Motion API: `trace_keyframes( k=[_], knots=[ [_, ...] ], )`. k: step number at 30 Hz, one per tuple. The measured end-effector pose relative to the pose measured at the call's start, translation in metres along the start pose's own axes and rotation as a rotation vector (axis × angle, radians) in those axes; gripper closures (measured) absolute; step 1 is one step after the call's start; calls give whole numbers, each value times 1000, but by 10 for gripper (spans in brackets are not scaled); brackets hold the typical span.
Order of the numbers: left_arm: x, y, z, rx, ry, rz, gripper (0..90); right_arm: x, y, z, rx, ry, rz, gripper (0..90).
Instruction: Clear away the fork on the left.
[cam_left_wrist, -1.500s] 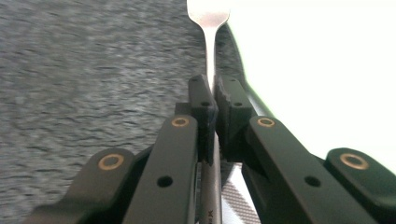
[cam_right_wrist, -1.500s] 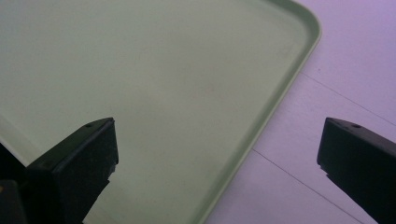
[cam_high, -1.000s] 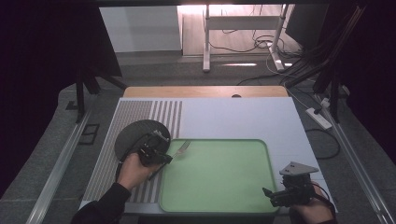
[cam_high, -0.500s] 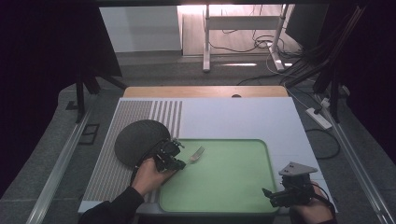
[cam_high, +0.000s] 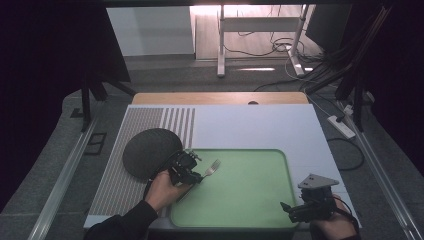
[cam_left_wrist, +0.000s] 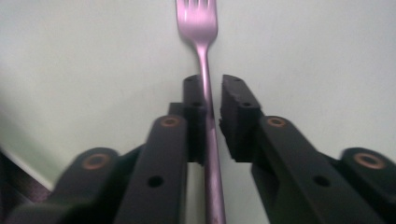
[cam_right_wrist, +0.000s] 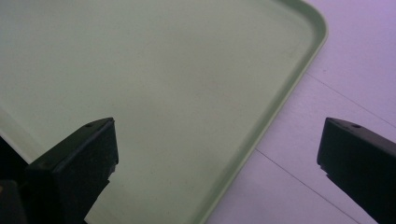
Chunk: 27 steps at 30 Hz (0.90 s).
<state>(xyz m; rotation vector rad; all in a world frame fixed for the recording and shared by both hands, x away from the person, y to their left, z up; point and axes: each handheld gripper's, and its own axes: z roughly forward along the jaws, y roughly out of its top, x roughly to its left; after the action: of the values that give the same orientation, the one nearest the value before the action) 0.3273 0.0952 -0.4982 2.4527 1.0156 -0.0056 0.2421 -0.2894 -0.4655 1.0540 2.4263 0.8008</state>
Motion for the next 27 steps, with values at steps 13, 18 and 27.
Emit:
trace_keyframes(
  k=[13, 18, 27],
  knots=[
    [7, 5, 12, 53, 18, 23, 882, 1, 0, 0, 7, -4, -6, 0],
    [23, -2, 6, 51, 20, -26, 880, 1, 0, 0, 2, -1, -8, 0],
    [39, -13, -1, 42, 15, -83, 870, 1, 0, 0, 3, 3, -10, 0]
  ],
)
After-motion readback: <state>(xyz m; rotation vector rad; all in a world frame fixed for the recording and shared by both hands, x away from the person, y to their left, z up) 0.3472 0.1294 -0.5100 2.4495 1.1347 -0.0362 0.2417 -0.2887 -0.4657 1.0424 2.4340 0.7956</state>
